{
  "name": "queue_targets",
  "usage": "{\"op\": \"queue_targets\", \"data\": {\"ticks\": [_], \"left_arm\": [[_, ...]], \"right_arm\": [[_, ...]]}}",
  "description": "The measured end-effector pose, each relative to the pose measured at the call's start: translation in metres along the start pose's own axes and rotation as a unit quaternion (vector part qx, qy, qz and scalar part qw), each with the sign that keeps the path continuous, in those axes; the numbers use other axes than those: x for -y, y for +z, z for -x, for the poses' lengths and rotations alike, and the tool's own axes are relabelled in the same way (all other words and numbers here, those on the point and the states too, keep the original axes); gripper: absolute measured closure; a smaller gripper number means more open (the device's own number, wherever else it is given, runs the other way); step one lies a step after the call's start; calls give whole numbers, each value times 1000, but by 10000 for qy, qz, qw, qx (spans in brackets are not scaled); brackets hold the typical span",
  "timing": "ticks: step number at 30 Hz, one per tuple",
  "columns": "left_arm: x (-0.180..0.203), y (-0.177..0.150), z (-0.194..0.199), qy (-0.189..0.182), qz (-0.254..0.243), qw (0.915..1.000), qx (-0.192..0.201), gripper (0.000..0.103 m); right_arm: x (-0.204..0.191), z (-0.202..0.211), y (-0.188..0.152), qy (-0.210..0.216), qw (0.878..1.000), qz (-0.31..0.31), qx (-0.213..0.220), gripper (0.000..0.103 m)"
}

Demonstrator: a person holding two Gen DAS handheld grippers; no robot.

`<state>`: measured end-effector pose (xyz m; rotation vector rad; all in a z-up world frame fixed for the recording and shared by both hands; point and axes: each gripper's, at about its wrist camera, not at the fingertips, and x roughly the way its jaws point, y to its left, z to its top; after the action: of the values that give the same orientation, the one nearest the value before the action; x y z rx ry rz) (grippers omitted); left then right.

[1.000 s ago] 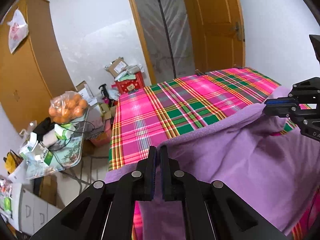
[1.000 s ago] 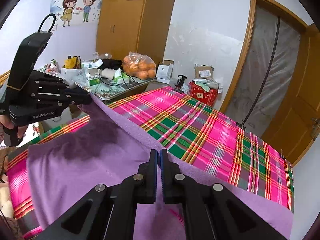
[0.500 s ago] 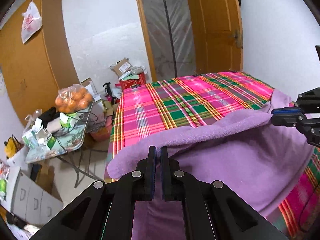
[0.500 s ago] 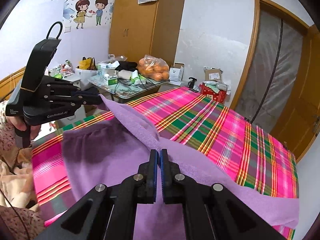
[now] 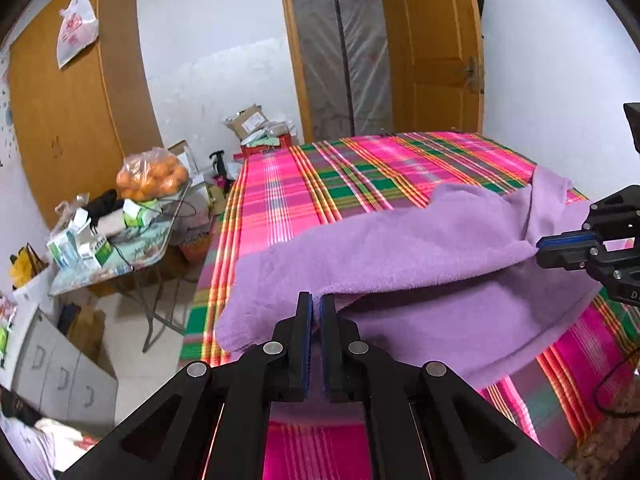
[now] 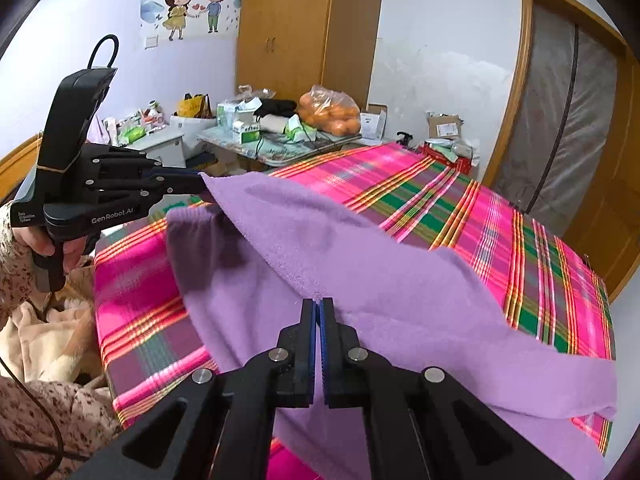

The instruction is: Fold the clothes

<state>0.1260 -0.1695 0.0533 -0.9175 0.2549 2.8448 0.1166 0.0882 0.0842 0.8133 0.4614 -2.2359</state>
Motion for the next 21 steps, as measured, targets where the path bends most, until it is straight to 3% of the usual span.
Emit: {"op": "queue_targets", "data": {"ticks": [14, 18, 21], "left_arm": [[-6, -35, -7, -313, 502, 9972, -456, 99], [-14, -45, -14, -491, 767, 9931, -735, 97], [-25, -49, -17, -649, 1206, 9864, -913, 95]], "right_arm": [[-15, -9, -23, 374, 9986, -21, -362, 103], [-4, -9, -20, 272, 9991, -59, -318, 102], [7, -16, -19, 145, 9990, -143, -388, 95]]}}
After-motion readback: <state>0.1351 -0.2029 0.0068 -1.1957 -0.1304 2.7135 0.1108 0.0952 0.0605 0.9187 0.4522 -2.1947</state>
